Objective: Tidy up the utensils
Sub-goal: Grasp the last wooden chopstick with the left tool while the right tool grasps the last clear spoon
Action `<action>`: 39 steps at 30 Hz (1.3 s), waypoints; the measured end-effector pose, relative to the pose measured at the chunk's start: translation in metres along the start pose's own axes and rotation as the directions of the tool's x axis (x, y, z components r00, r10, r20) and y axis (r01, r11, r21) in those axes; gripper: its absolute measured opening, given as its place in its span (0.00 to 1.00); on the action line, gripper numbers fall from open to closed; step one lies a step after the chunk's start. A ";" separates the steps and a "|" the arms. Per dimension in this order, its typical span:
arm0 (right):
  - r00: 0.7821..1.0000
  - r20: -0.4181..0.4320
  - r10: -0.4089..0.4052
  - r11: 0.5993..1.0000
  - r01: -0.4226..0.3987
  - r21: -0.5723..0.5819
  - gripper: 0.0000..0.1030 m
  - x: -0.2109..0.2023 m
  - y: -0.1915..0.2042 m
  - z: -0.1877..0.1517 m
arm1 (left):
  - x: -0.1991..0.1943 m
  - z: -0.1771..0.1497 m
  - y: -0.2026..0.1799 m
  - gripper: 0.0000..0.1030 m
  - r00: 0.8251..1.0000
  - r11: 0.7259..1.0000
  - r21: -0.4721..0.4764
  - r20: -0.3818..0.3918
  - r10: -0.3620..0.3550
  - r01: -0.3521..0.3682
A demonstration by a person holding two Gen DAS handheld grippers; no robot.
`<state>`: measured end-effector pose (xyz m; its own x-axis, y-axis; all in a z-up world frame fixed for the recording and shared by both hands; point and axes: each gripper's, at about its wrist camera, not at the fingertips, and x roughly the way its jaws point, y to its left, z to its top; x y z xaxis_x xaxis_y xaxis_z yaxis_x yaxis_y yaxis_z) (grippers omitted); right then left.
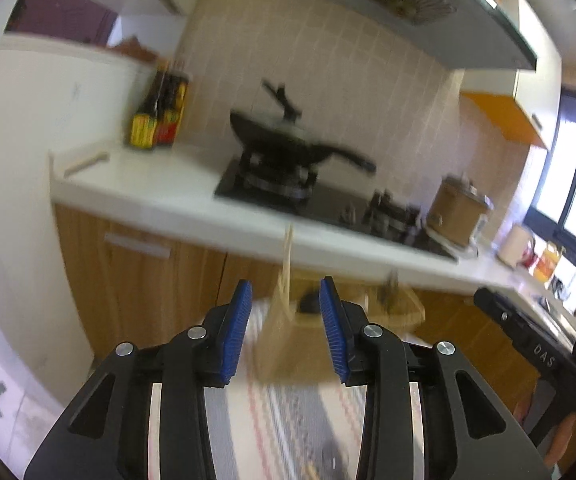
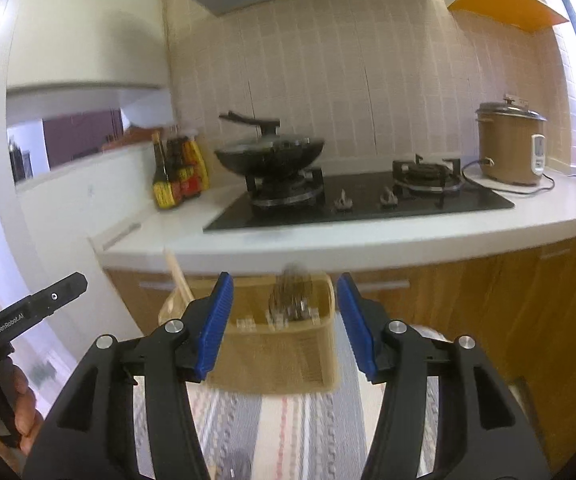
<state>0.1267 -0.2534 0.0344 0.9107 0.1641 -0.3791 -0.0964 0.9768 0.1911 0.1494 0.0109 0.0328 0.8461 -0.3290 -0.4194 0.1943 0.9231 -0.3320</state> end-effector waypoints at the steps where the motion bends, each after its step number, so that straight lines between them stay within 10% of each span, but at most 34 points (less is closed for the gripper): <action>1: 1.000 -0.016 -0.003 1.000 0.002 -0.009 0.49 -0.003 0.002 -0.004 | 0.001 -0.005 0.002 0.32 0.999 1.000 -0.014 -0.035 -0.014 0.014; 6: 0.987 -0.158 0.005 1.000 -0.007 -0.012 0.49 -0.004 0.007 -0.021 | 0.012 -0.047 0.004 0.32 0.958 0.997 -0.046 -0.278 -0.066 0.055; 15: 0.862 -0.503 0.061 0.994 -0.008 0.108 0.48 0.021 -0.014 -0.095 | 0.052 -0.141 -0.015 0.32 0.828 0.998 0.008 -0.560 -0.041 0.055; 34: 0.814 -0.575 0.085 0.983 0.024 0.180 0.49 0.028 -0.041 -0.126 | 0.081 -0.178 -0.055 0.32 0.833 0.963 0.233 -0.500 0.237 -0.134; 39: 0.798 -0.596 0.088 0.985 0.021 0.173 0.49 0.031 -0.038 -0.131 | 0.080 -0.178 -0.058 0.12 0.833 0.939 0.301 -0.466 0.299 -0.168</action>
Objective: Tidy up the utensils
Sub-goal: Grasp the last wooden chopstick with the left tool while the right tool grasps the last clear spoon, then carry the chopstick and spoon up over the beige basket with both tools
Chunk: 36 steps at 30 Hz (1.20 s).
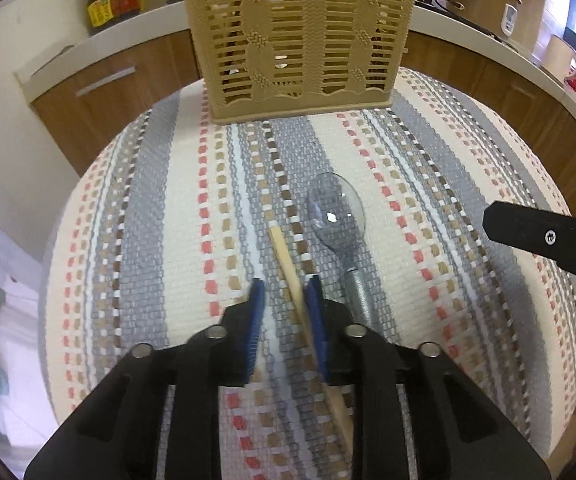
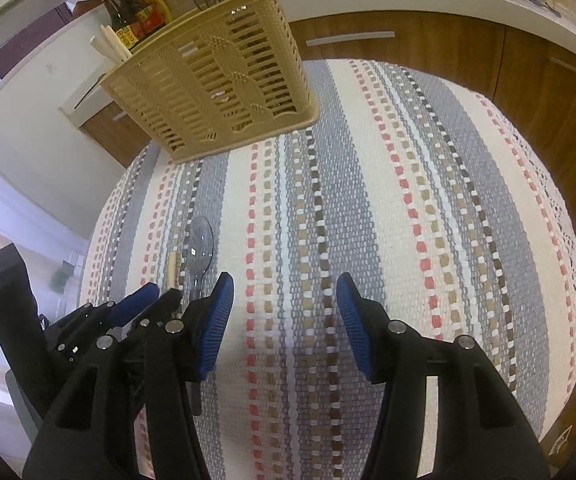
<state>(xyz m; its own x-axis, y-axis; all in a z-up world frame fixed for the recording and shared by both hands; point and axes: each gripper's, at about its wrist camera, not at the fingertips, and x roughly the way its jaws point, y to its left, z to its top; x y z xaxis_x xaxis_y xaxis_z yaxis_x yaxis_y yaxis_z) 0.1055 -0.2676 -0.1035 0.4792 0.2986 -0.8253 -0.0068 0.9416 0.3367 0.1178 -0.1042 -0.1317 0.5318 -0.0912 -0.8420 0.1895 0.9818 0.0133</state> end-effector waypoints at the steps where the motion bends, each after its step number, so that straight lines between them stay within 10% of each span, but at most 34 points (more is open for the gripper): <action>1: 1.000 -0.007 -0.002 1.000 0.002 -0.007 0.49 0.002 0.002 -0.001 | 0.000 0.000 0.004 0.06 1.000 1.000 -0.003 -0.003 -0.004 0.004; 14: 0.995 -0.096 -0.020 0.996 0.011 -0.087 0.48 0.046 0.058 0.010 | -0.009 -0.008 0.085 0.04 0.989 0.970 -0.195 -0.021 -0.149 0.142; 21: 0.989 -0.125 -0.074 0.994 0.063 -0.086 0.48 0.074 0.082 0.027 | -0.004 -0.012 0.121 0.05 0.947 0.922 -0.243 -0.040 -0.320 0.301; 30: 0.970 -0.110 -0.218 0.965 0.198 -0.170 0.49 0.093 0.112 0.029 | 0.007 0.010 0.118 0.07 0.936 0.937 -0.176 -0.129 -0.326 0.302; 32: 0.968 -0.094 -0.234 0.957 0.213 -0.196 0.48 0.094 0.116 0.025 | 0.009 0.016 0.116 0.21 0.943 0.947 -0.148 -0.128 -0.306 0.287; 36: 0.966 -0.079 -0.244 0.949 0.222 -0.223 0.30 0.092 0.115 0.019 | 0.016 0.029 0.114 0.23 0.948 0.958 -0.107 -0.149 -0.280 0.266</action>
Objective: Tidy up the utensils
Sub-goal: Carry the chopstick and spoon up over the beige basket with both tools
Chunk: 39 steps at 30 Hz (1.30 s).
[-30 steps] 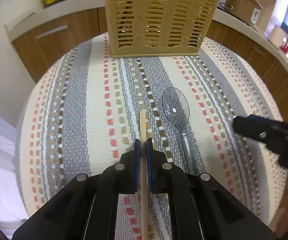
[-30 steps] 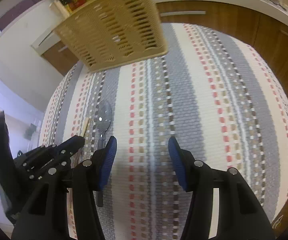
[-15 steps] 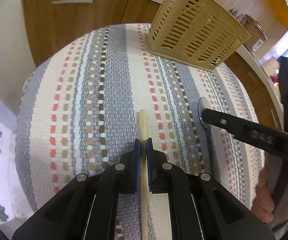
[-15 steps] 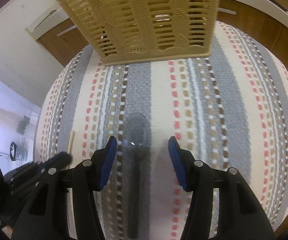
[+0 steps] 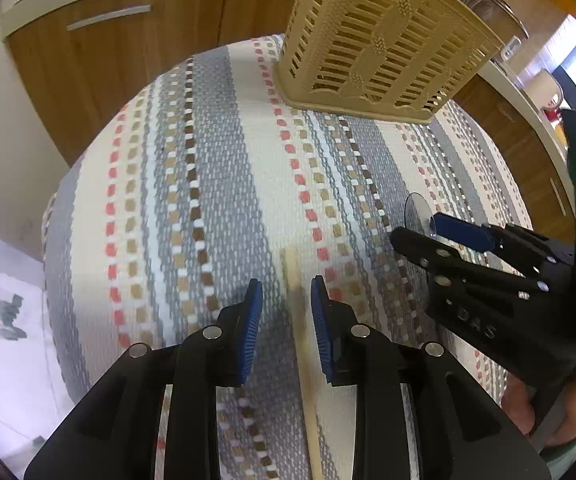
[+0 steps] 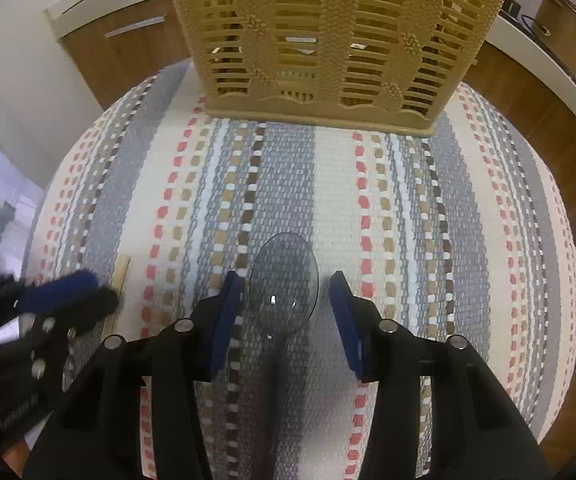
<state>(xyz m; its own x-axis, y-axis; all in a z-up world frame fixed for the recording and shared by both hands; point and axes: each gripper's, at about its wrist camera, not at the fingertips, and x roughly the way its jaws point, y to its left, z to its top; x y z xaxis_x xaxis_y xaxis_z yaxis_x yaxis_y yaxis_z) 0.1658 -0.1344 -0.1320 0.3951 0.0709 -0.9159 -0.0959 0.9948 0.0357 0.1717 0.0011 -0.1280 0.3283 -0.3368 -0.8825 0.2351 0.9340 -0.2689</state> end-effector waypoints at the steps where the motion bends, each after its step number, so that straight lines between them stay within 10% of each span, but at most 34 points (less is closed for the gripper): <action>1: 1.000 -0.002 0.006 1.000 -0.006 0.001 0.30 0.000 -0.003 -0.001 | 0.002 0.004 -0.001 0.23 1.000 1.000 0.004 -0.009 0.004 -0.004; 16: 0.996 -0.012 0.083 0.996 -0.084 -0.013 0.30 -0.006 -0.028 -0.013 | 0.012 0.022 -0.023 0.05 0.980 0.980 0.113 -0.092 0.174 -0.164; 25: 0.978 0.100 0.185 0.983 -0.186 0.003 0.29 -0.052 -0.055 -0.020 | -0.035 0.007 -0.021 0.04 0.984 0.997 0.036 0.167 0.056 -0.063; 39: 0.904 0.377 0.205 0.975 -0.222 0.004 0.29 -0.135 -0.064 -0.031 | -0.130 0.004 -0.049 0.03 0.809 0.999 0.032 0.587 -0.040 0.026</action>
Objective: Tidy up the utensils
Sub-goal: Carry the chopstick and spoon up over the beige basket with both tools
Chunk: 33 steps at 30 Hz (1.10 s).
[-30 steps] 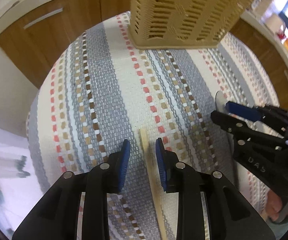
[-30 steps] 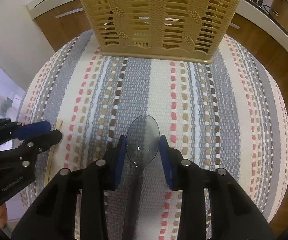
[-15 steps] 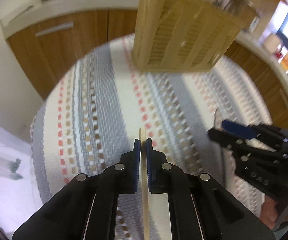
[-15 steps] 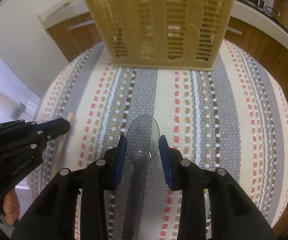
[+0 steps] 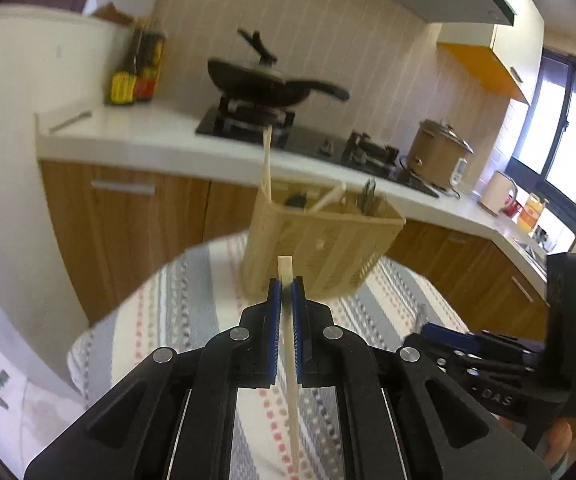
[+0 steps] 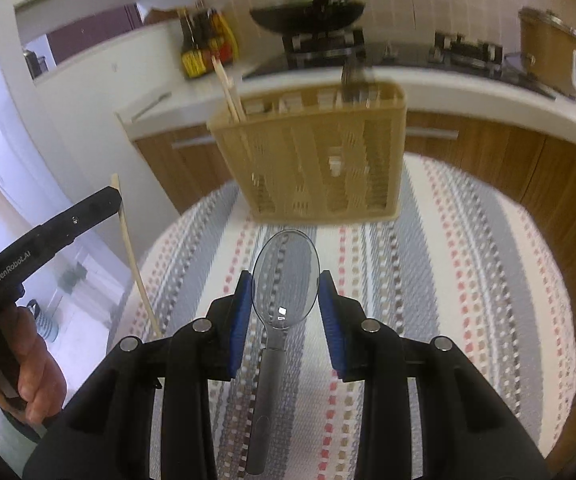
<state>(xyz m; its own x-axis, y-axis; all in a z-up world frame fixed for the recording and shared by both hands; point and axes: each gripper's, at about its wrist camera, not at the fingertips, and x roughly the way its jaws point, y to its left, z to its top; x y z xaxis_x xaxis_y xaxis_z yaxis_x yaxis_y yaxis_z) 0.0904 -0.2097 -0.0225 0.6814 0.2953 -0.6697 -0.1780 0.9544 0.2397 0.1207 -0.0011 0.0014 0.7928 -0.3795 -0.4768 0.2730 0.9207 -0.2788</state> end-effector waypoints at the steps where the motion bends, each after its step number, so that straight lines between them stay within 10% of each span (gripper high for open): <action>1: 1.000 0.015 -0.009 1.000 0.010 -0.006 0.29 -0.005 0.001 0.001 | -0.002 0.001 -0.003 0.03 1.000 1.000 0.008 0.016 0.005 -0.005; 17: 0.965 0.242 -0.102 0.990 0.121 -0.066 0.29 -0.044 0.000 0.037 | -0.011 0.030 -0.042 0.03 0.988 0.993 0.115 0.151 0.023 -0.040; 33: 0.833 0.533 -0.147 0.988 0.148 0.042 0.30 -0.051 -0.027 0.134 | 0.014 0.131 -0.042 0.03 0.929 0.982 0.186 0.362 -0.076 0.008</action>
<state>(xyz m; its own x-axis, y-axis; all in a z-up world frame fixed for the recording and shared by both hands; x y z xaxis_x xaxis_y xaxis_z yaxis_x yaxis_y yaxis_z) 0.1556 -0.2562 0.0999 0.9723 0.0824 -0.2189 -0.0458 0.9849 0.1672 0.1916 -0.0328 0.1151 0.9132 -0.3895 -0.1199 0.3758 0.9186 -0.1222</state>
